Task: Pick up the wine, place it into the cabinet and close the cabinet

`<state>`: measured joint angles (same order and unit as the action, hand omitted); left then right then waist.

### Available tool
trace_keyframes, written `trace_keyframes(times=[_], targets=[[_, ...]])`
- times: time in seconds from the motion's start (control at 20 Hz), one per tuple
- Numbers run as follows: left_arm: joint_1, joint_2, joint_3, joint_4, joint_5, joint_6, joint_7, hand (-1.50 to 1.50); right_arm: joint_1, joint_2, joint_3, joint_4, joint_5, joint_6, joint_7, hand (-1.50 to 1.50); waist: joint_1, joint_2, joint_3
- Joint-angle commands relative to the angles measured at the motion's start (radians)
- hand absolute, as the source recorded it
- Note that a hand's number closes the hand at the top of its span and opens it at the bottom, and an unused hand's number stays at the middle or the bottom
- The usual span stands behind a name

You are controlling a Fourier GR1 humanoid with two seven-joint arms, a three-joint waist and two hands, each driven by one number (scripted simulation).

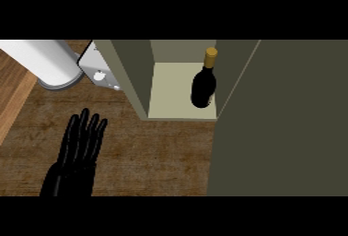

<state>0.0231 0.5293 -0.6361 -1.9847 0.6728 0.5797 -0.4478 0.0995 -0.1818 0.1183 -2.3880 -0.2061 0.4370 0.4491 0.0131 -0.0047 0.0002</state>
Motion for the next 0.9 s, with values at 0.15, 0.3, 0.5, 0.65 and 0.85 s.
trace_keyframes(times=[0.15,0.3,0.5,0.65,0.85], targets=[[0.26,0.157,0.16,-0.168,0.071,-0.106,-0.066,-1.5,0.082,0.025,0.178,-0.097,-0.064,-0.005,0.139,1.5,0.012,-0.001,-0.002],[0.324,0.184,0.27,-0.174,0.134,-0.169,-0.078,-1.5,0.112,0.062,0.269,-0.083,-0.019,0.002,0.089,1.5,0.004,-0.001,-0.001],[0.434,0.186,0.365,-0.145,0.182,-0.294,-0.143,-1.5,0.03,0.117,0.406,-0.077,0.079,-0.067,0.166,1.5,0.002,0.0,-0.002],[0.537,0.264,0.489,-0.23,0.247,-0.346,-0.114,-1.5,-0.031,0.173,0.484,-0.107,0.14,-0.147,0.261,1.5,0.012,-0.003,-0.002],[0.595,0.23,0.517,-0.195,0.217,-0.413,-0.153,-1.5,-0.149,0.18,0.659,-0.032,0.315,-0.282,0.253,1.5,0.008,-0.003,-0.002]])
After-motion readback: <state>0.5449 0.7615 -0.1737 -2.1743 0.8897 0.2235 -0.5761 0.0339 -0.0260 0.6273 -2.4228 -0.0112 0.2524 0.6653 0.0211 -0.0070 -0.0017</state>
